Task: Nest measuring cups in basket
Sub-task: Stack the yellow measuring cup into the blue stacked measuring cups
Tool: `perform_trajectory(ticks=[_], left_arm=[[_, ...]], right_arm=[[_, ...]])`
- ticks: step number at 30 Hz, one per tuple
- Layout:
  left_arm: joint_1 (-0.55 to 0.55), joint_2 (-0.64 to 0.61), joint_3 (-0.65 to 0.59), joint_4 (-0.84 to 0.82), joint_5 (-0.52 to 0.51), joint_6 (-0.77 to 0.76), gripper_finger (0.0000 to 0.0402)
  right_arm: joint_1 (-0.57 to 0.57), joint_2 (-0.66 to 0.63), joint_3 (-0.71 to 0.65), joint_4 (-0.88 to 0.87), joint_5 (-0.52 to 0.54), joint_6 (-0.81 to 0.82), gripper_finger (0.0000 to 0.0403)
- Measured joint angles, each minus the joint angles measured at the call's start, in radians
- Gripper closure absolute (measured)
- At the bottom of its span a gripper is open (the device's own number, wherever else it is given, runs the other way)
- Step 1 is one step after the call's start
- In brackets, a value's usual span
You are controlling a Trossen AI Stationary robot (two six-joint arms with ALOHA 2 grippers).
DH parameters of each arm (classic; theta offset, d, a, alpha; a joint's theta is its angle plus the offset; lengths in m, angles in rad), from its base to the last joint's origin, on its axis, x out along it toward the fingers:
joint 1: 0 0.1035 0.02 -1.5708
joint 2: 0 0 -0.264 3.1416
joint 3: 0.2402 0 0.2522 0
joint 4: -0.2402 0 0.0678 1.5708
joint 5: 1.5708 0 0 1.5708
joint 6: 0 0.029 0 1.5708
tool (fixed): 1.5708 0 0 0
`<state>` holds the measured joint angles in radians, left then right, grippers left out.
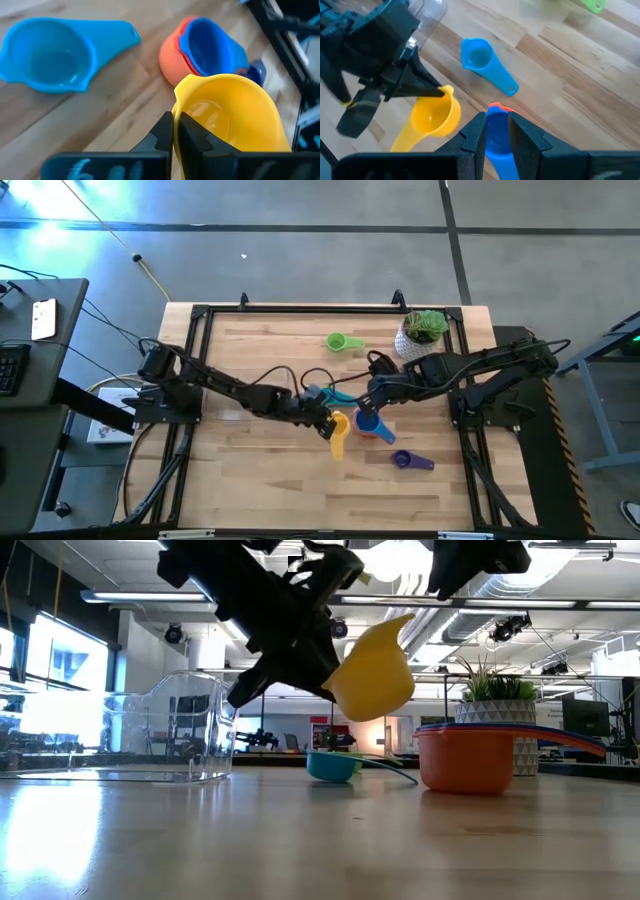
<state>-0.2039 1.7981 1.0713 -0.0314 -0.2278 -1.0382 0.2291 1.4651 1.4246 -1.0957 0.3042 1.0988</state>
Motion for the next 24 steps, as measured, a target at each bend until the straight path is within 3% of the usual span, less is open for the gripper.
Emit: perform_trajectory(ticks=[8, 14, 24], left_arm=[[0.036, 0.000, 0.000, 0.024, -0.062, -0.024, 0.0397], [0.049, 0.000, 0.000, 0.038, -0.126, 0.053, 0.0397], [0.050, 0.000, 0.000, 0.077, -0.186, 0.117, 0.0397]], right_arm=[[-0.018, 0.000, 0.000, -0.007, 0.007, -0.009, 0.0329], [-0.069, 0.000, 0.000, 0.000, -0.042, -0.080, 0.0327], [-0.150, 0.000, 0.000, 0.047, -0.126, -0.225, 0.0268]])
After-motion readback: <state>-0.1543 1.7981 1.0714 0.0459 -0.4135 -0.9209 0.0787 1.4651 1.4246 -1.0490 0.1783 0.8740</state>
